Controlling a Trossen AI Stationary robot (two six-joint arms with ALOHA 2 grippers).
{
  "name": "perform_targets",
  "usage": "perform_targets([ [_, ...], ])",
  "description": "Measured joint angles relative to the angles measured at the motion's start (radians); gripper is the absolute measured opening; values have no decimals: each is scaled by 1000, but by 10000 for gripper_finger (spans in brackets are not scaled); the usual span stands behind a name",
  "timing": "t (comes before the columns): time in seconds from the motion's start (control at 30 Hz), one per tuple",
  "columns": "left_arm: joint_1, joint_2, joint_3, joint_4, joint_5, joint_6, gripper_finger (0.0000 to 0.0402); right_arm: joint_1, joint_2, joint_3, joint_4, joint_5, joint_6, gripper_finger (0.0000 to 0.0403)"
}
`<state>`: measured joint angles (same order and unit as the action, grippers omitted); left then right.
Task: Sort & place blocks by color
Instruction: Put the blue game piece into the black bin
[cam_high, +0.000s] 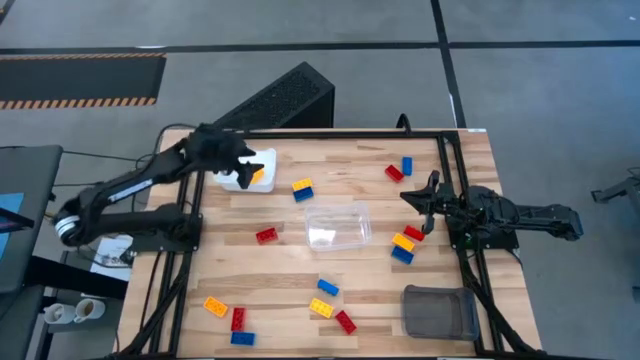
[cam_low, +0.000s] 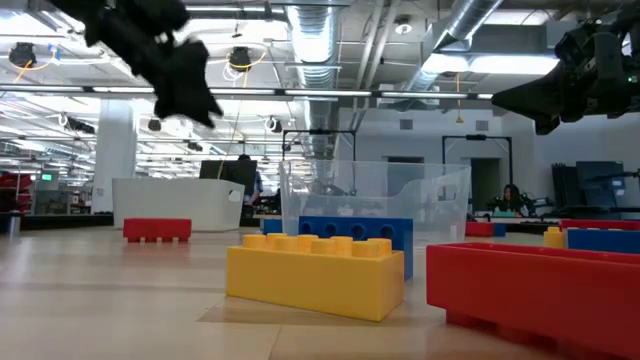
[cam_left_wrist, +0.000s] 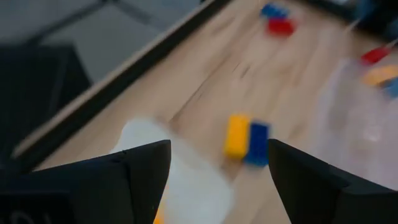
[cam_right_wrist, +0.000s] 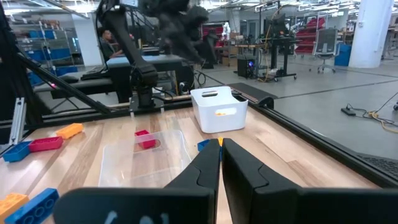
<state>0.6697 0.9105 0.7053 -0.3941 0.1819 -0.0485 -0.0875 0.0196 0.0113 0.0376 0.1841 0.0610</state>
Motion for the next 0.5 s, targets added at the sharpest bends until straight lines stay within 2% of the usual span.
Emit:
perform_targets([
  [0.27, -211, -257, -88, 166, -64, -134, 213, 0, 0, 0, 0, 0, 0, 43],
  [0.5, -398, -318, -177, 311, -122, -157, 196, 0, 0, 0, 0, 0, 0, 43],
])
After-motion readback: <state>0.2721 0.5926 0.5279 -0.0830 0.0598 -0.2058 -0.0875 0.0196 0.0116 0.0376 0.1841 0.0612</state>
